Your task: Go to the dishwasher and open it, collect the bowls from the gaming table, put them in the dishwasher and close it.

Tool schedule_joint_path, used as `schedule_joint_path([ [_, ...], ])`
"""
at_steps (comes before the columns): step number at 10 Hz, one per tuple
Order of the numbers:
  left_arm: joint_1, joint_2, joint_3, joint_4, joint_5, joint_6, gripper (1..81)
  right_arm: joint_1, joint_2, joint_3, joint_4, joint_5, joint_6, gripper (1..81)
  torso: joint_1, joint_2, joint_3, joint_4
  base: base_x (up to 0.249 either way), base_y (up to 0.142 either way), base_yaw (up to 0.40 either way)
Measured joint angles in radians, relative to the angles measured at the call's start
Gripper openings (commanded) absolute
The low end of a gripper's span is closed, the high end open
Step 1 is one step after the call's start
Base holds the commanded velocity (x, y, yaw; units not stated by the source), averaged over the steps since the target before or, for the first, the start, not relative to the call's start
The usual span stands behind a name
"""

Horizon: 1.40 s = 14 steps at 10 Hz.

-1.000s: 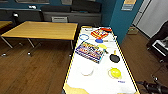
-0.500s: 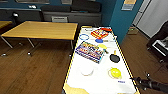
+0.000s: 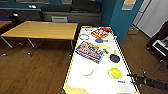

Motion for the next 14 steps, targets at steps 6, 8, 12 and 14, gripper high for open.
schedule_joint_path([
  [6, 0.0, 0.001, -0.001, -0.002, 0.003, 0.0, 81.1, -0.003, 0.098, -0.058, 0.001, 0.081, 0.008, 81.1, 0.0, 0.0, 0.0, 0.0, 0.0, 0.0, 0.0],
  [8, 0.0, 0.002, -0.001, -0.002, 0.003, 0.0, 81.1, -0.009, 0.121, -0.09, 0.003, 0.083, 0.017, 81.1, 0.0, 0.0, 0.0, 0.0, 0.0, 0.0, 0.0],
  [12, 0.0, 0.002, -0.001, -0.002, 0.003, 0.0, 81.1, -0.017, 0.19, -0.174, 0.007, 0.086, 0.031, 81.1, 0.0, 0.0, 0.0, 0.0, 0.0, 0.0, 0.0],
  [14, 0.0, 0.002, -0.001, -0.002, 0.003, 0.0, 81.1, -0.019, 0.222, -0.222, 0.008, 0.086, 0.035, 81.1, 0.0, 0.0, 0.0, 0.0, 0.0, 0.0, 0.0],
])
